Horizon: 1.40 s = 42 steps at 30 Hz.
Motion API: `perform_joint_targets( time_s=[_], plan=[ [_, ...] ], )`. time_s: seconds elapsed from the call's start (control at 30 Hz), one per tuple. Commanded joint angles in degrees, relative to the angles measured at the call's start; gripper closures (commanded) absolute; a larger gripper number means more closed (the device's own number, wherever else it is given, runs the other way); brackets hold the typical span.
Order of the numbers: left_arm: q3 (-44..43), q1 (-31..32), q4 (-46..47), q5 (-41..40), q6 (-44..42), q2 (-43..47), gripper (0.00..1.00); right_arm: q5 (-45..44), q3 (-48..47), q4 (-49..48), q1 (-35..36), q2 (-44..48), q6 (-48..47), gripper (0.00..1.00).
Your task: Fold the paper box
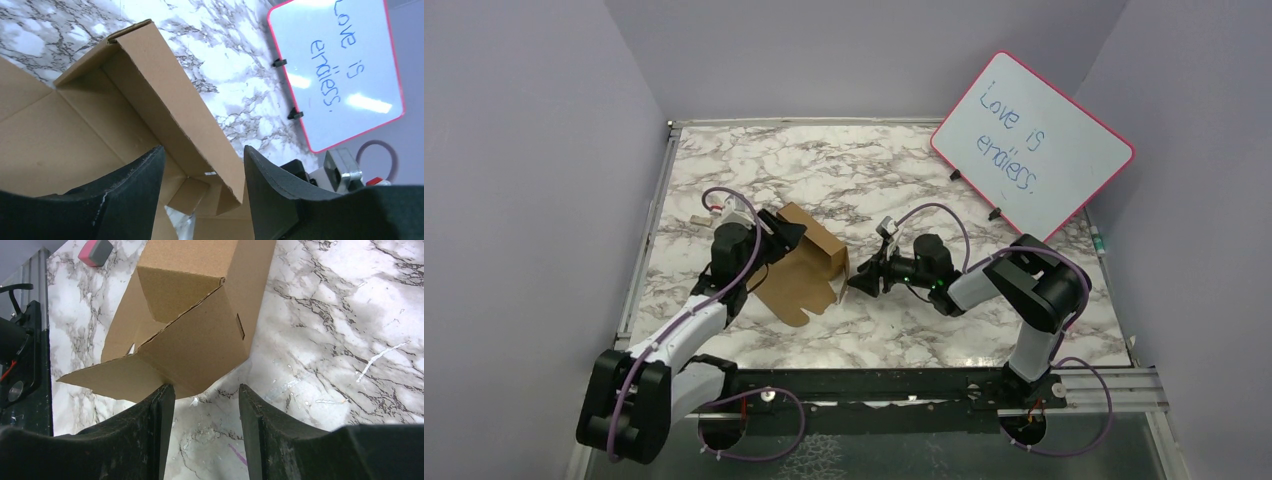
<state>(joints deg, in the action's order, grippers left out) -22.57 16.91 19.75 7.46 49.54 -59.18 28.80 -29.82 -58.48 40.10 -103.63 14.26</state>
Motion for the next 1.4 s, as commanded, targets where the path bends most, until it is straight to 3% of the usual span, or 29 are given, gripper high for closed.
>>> perform_joint_targets(
  time_s=[0.0, 0.4, 0.87, 1.0, 1.37],
  plan=[
    [-0.75, -3.39, 8.14, 3.98, 6.24, -4.27, 0.40, -1.64, -0.02, -2.64, 0.50, -0.84, -1.25, 0.45],
    [-2.77, -5.04, 17.50, 6.60, 10.43, -16.77, 0.61, -3.44, 0.34, -4.04, 1.36, -2.07, -1.34, 0.44],
    [0.02, -5.04, 24.41, 7.63, 14.61, -21.13, 0.92, -8.22, 0.67, -7.21, 3.78, -2.31, -1.34, 0.40],
    [1.90, -4.96, 26.78, 7.65, 16.56, -21.18, 0.97, -10.92, 0.96, -8.06, 4.74, -1.81, -0.98, 0.39],
    [6.87, -3.17, 31.04, 5.86, 21.56, -19.42, 0.98, -20.44, 2.30, -13.44, 8.91, -1.11, 0.72, 0.34]
  ],
)
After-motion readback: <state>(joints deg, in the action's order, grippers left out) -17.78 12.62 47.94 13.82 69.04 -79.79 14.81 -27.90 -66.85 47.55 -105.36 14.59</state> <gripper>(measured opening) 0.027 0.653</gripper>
